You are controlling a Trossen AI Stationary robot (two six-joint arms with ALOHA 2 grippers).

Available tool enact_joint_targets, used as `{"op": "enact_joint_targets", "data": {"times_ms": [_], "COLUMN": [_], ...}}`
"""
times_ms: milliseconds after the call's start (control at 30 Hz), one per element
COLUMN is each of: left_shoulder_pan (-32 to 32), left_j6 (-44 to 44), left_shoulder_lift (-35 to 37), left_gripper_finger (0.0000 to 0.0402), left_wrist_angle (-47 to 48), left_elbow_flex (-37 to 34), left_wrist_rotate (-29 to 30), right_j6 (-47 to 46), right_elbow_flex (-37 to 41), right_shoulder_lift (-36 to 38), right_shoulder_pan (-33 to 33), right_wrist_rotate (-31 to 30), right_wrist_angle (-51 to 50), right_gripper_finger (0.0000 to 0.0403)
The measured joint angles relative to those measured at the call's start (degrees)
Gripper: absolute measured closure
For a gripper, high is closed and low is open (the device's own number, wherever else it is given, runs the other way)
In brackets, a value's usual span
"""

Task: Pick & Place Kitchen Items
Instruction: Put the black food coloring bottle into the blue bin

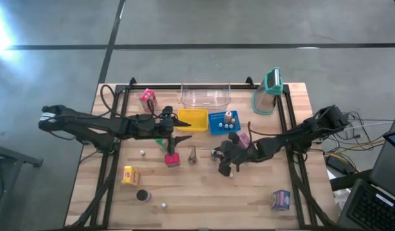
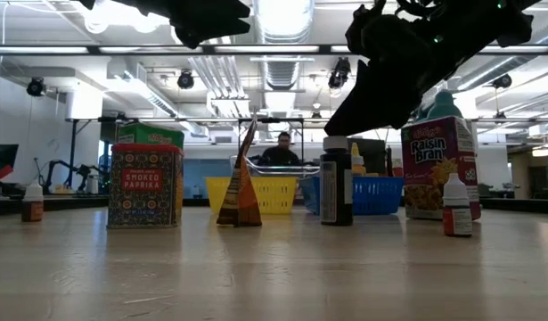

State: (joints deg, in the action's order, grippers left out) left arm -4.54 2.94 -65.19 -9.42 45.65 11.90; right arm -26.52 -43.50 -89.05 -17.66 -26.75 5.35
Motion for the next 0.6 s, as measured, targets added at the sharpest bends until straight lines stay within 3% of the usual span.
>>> {"op": "enact_joint_targets", "data": {"times_ms": [333,600], "left_shoulder_pan": [0.02,0.02], "left_j6": [-0.07,-0.10], "left_shoulder_lift": [-0.02,-0.02], "left_gripper_finger": [0.0183,0.0183], "left_wrist_angle": [0.46,0.47], "left_elbow_flex": [0.00,0.00], "left_wrist_rotate": [0.00,0.00], "right_j6": [0.76,0.37], "right_elbow_flex": [-0.03,-0.04], "right_shoulder_lift": [0.37,0.37], "right_shoulder_pan": [-0.06,0.05], "right_wrist_rotate": [-0.34,-1.23], "right_wrist_angle": [-0.38,-0.16], "right_gripper_finger": [0.0364,0.0366]}}
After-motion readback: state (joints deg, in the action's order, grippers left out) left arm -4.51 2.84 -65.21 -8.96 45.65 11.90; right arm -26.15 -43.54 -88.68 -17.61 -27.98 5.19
